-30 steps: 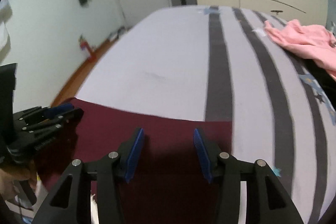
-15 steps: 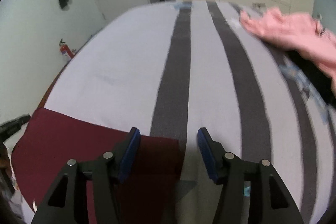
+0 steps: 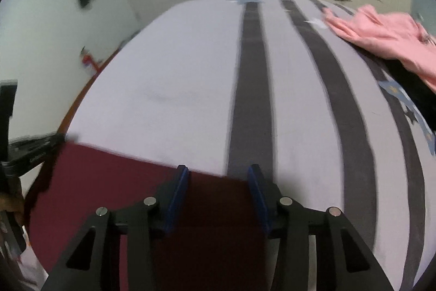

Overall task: Fold clothes
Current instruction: 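Release the bundle with both grippers and press the fold flat, then open both grippers and pull them back from the folded maroon garment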

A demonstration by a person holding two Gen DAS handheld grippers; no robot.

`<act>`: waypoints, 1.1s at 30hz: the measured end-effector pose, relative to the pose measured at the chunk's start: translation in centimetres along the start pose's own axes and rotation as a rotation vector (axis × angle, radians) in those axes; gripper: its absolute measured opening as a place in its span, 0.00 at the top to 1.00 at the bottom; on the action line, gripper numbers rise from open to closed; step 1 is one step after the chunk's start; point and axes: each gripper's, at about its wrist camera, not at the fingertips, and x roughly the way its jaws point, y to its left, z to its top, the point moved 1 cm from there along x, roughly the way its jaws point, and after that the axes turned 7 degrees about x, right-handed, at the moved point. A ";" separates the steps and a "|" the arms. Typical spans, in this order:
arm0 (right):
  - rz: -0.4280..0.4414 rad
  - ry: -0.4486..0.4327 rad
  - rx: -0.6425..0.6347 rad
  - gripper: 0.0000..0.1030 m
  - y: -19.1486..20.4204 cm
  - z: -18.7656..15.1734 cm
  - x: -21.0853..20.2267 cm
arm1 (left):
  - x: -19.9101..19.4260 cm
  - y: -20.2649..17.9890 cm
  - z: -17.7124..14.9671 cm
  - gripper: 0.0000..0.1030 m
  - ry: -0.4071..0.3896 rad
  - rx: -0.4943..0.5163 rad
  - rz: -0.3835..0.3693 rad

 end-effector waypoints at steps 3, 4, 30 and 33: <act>-0.038 -0.001 0.022 0.60 -2.0 0.5 -0.1 | -1.9 2.2 -1.4 0.91 -0.083 -0.021 -0.034; -0.045 -0.017 0.013 0.60 -2.4 0.6 -0.6 | -2.8 2.2 -1.9 0.91 -0.109 -0.004 -0.057; 0.071 -0.049 -0.133 0.54 -2.8 -12.1 -8.0 | -9.0 6.8 -17.5 0.91 -0.211 0.041 -0.146; 0.032 -0.067 -0.108 0.54 -4.0 -11.2 -8.7 | -10.7 7.5 -18.0 0.91 -0.247 0.021 -0.155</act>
